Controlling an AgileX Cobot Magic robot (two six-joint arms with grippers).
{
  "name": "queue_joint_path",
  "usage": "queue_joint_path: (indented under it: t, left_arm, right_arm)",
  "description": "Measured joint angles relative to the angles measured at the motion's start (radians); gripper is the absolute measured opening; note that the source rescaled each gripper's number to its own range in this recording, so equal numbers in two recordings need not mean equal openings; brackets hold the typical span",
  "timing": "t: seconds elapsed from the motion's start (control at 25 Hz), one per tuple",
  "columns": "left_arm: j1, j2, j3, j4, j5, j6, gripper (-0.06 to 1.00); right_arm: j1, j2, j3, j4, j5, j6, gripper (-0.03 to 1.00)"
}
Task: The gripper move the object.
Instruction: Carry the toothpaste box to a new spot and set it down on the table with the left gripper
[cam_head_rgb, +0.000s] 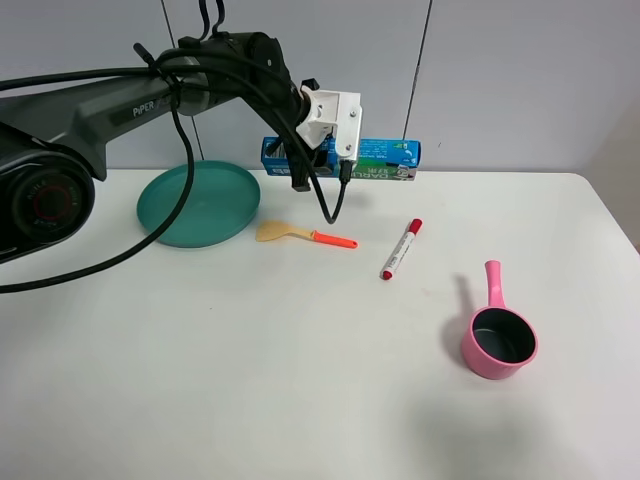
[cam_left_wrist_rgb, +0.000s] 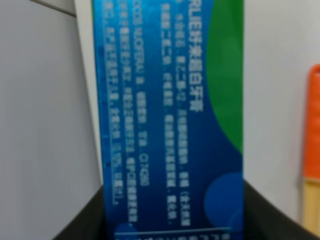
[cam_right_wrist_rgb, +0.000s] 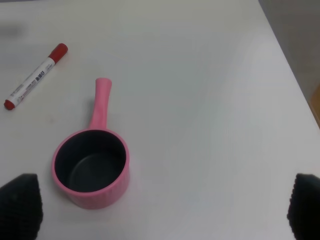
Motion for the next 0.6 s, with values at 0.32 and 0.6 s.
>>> queue_joint_path:
  t: [0.32,0.6]
  left_arm:
    - [-0.031,0.069,-0.011,-0.005,-0.086,0.002,0.01]
    - [-0.043,0.139,-0.011,-0.005,-0.186,0.003,0.01]
  right_arm:
    - [0.000,0.000,0.000,0.000,0.000,0.000,1.00]
    - [0.000,0.000,0.000,0.000,0.000,0.000,1.00]
